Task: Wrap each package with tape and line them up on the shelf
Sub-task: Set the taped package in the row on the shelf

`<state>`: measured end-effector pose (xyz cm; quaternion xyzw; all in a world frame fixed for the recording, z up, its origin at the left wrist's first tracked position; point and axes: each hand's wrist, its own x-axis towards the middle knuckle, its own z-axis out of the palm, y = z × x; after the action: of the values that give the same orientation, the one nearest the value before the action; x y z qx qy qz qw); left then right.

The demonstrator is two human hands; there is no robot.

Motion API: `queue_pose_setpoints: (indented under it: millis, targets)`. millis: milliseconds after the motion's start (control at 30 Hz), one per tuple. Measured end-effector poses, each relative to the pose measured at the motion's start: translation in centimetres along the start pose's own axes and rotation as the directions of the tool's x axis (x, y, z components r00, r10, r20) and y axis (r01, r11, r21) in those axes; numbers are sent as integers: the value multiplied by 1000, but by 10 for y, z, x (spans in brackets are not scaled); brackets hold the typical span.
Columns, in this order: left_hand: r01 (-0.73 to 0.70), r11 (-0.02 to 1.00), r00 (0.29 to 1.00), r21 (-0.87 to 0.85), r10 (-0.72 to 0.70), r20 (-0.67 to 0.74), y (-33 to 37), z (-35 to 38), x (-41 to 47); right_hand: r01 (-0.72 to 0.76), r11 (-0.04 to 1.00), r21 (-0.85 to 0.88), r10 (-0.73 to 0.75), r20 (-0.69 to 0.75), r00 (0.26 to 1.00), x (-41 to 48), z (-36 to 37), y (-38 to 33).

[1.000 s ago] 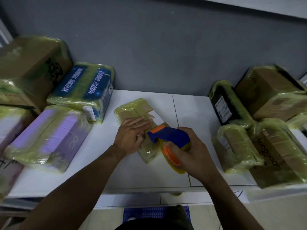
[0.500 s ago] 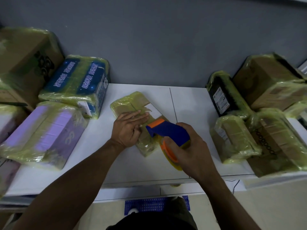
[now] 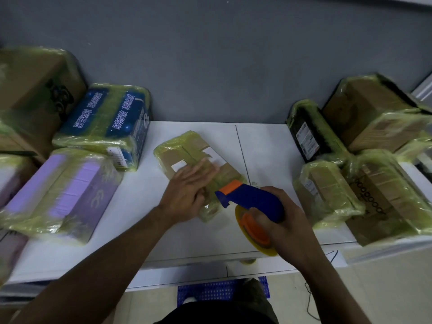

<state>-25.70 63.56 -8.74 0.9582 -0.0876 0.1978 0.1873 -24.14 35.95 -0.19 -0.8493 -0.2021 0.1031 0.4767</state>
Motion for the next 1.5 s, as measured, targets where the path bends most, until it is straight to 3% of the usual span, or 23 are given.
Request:
queue_pose_setpoints:
  millis: [100, 300, 633, 833, 1033, 1200, 1367, 1500]
  targets:
    - [-64, 997, 998, 46, 64, -7, 6, 10, -9, -7, 1000, 3, 7, -22, 1000, 0, 4, 3]
    - [-38, 993, 997, 110, 46, -69, -11, 19, -6, 2, 1000, 25, -1, -35, 999, 5, 15, 7]
    - [25, 992, 996, 122, -35, 81, -41, 7, 21, -2, 999, 51, 3, -23, 1000, 32, 25, -3]
    - [-5, 990, 1000, 140, 6, -5, -47, 11, 24, -1, 999, 34, 2, -25, 1000, 18, 15, 5]
    - [24, 987, 989, 158, -47, 142, -47, 4, 27, -34, 998, 56, 34, 6, 999, 19, 19, 14]
    - [219, 973, 963, -69, -204, 178, -45, -1, 42, -54, 998, 34, 54, -8, 998, 25, 27, 14]
    - [244, 967, 959, 68, -252, 133, -35, 10, 41, -43, 999, 15, 43, -45, 998, 20, 29, 10]
    - [313, 950, 946, 2, -312, 85, -36, 11, 44, -15, 999, 46, 19, -81, 997, 10, 24, 6]
